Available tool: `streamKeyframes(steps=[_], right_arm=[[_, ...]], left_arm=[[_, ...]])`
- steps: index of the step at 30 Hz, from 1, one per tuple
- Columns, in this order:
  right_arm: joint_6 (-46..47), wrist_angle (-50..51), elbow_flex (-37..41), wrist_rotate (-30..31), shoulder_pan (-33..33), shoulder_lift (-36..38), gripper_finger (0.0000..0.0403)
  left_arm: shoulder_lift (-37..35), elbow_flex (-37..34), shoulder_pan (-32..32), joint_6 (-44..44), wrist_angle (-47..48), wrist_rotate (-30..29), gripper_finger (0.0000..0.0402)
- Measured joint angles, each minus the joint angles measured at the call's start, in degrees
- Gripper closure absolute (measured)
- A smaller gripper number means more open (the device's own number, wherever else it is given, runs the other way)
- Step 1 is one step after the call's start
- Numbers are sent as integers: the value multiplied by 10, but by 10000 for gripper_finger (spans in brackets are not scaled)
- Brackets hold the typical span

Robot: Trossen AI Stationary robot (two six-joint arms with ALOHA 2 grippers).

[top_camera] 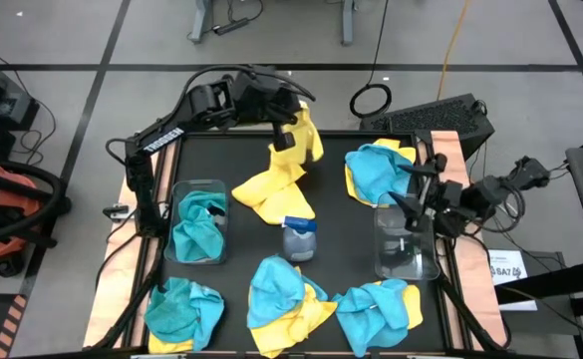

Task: Sort microfiber towel by color & place in baskets
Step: Put the yellow microfiber cloth into the right transparent bin

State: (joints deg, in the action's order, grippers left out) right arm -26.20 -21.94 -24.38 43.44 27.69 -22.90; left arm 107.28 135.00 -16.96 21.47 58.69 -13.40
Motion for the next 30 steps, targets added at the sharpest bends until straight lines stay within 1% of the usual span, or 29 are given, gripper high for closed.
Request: streamKeyframes(steps=[4, 6, 13, 20, 25, 27, 30], right_arm=[[0, 52, -53, 2, -39, -61, 89], [4, 61, -71, 3, -62, -88, 89], [37, 67, -98, -5, -152, -179, 89], [93, 63, -99, -65, -246, -260, 89], [112, 43, -99, -103, -300, -301, 89], [122, 27, -99, -142, -318, -315, 89], [138, -1, -99, -188, -341, -340, 89]], left_arm=[[0, 0, 10, 16, -32, 5, 402], [0, 0, 14, 19, -49, 18, 402], [0, 0, 30, 20, -83, 48, 402], [0, 0, 47, 20, -99, 69, 402], [0, 0, 55, 26, -104, 76, 402], [0, 0, 59, 29, -104, 77, 402], [0, 0, 61, 30, -104, 96, 402]])
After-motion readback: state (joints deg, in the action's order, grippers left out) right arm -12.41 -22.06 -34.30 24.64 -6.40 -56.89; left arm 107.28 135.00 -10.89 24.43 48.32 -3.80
